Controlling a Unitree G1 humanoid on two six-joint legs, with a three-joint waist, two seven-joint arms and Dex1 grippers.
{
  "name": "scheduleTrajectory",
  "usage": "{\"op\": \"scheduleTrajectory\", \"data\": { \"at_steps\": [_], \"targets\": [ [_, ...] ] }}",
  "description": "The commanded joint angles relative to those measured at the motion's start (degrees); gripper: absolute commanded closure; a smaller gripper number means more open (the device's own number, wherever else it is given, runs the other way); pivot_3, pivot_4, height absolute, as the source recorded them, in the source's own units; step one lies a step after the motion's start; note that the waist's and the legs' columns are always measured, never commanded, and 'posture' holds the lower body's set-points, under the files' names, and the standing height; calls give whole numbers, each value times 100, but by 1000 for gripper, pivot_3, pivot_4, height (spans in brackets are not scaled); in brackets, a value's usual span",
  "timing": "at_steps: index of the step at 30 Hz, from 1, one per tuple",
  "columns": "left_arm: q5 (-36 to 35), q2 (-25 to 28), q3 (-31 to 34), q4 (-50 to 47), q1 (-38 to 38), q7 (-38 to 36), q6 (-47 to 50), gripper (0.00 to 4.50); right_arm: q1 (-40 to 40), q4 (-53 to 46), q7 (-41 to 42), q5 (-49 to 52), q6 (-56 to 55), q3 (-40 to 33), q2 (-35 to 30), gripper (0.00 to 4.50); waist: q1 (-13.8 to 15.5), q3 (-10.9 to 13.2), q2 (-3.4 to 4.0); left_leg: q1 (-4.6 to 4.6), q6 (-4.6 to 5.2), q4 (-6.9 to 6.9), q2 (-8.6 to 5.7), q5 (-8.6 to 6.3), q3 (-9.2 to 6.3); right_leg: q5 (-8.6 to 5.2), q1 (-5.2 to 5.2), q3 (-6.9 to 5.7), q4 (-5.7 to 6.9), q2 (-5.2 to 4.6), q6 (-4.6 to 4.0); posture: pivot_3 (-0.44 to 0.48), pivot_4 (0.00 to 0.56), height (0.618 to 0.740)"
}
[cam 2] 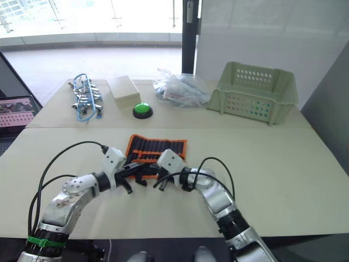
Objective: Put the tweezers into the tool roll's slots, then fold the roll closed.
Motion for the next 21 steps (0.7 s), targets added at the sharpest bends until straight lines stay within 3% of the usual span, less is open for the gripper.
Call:
{"op": "scheduleTrajectory", "data": {
  "at_steps": [1, 5, 10, 16, 21],
  "targets": [
    [209, -119, -160, 290, -266, 65, -106, 4500, -64, 265, -274, -191, -137, 2, 181, 4459, -1, 0, 0, 1, 0, 0, 0, 0, 0, 0, 1, 0, 0, 0, 0, 0, 150, 740],
    [136, -395, -117, 757, -327, 89, -133, 4500, -35, 627, -545, -457, -62, -50, 148, 4459, -15, -1, 1, 1, 0, 0, 1, 0, 0, 0, 0, 0, 1, 2, 0, 0, 150, 740],
    [517, -307, -258, 1452, 40, 71, -417, 4500, 250, 494, -844, -675, 58, -235, -118, 4459, 17, -21, 13, 22, 0, 0, -1, 0, 0, 0, 23, 0, -2, -1, 0, 0, 150, 740],
    [505, -135, -109, 1594, 261, 38, -712, 4500, 592, 115, -894, -522, 154, -470, -337, 4459, -4, -33, 30, 108, 5, -17, 0, -4, 3, -4, 119, -1, -37, 1, 2, 0, 150, 740],
    [235, -194, 52, 1592, 314, -83, -708, 4500, 611, 41, -932, -474, 225, -602, -368, 4459, -43, -42, 45, 118, 5, -43, 6, -3, 2, -4, 119, 2, -52, 7, 2, 0, 150, 740]
  ]
}}
